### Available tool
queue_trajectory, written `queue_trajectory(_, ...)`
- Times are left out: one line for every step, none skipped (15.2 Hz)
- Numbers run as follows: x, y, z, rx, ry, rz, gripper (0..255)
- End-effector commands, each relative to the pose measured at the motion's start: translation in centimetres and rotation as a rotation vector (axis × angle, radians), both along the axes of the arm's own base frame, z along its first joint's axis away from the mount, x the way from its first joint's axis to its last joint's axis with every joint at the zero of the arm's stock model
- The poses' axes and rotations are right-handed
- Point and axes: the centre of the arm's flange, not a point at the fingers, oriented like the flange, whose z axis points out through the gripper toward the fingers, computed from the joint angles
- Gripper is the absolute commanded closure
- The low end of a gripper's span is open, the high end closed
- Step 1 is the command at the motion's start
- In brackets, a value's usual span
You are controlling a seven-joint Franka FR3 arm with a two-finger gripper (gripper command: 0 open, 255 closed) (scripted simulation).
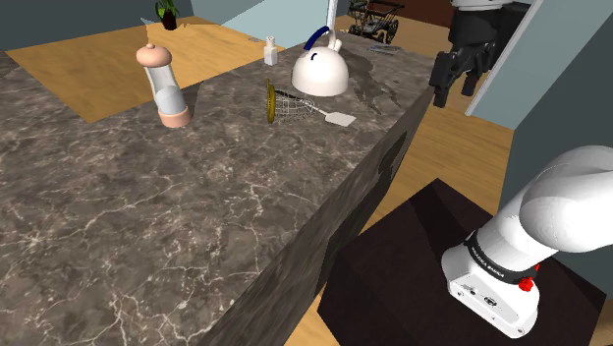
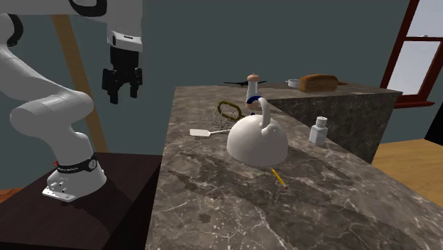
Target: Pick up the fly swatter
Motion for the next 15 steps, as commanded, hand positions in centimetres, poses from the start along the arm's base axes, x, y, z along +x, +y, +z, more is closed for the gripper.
queue_trajectory(0.0,0.0,0.0,0.000,0.000,0.000,0)
queue_trajectory(0.9,0.7,-0.3,0.003,-0.004,-0.011,0)
queue_trajectory(1.9,1.4,-0.7,0.007,-0.009,-0.023,0)
queue_trajectory(2.9,2.0,-1.0,0.010,-0.013,-0.034,0)
queue_trajectory(3.8,2.7,-1.3,0.014,-0.017,-0.046,0)
queue_trajectory(4.8,3.3,-1.6,0.017,-0.021,-0.057,0)
queue_trajectory(5.8,4.0,-2.0,0.020,-0.026,-0.069,0)
queue_trajectory(6.8,4.6,-2.3,0.024,-0.030,-0.080,0)
queue_trajectory(7.8,5.2,-2.6,0.027,-0.034,-0.092,0)
queue_trajectory(8.8,5.8,-2.8,0.031,-0.038,-0.103,0)
queue_trajectory(9.9,6.4,-3.1,0.034,-0.043,-0.115,0)
queue_trajectory(10.9,7.0,-3.4,0.038,-0.047,-0.126,0)
queue_trajectory(11.9,7.5,-3.7,0.041,-0.051,-0.138,0)
queue_trajectory(13.0,8.1,-3.9,0.044,-0.055,-0.149,0)
queue_trajectory(14.1,8.6,-4.2,0.048,-0.060,-0.161,0)
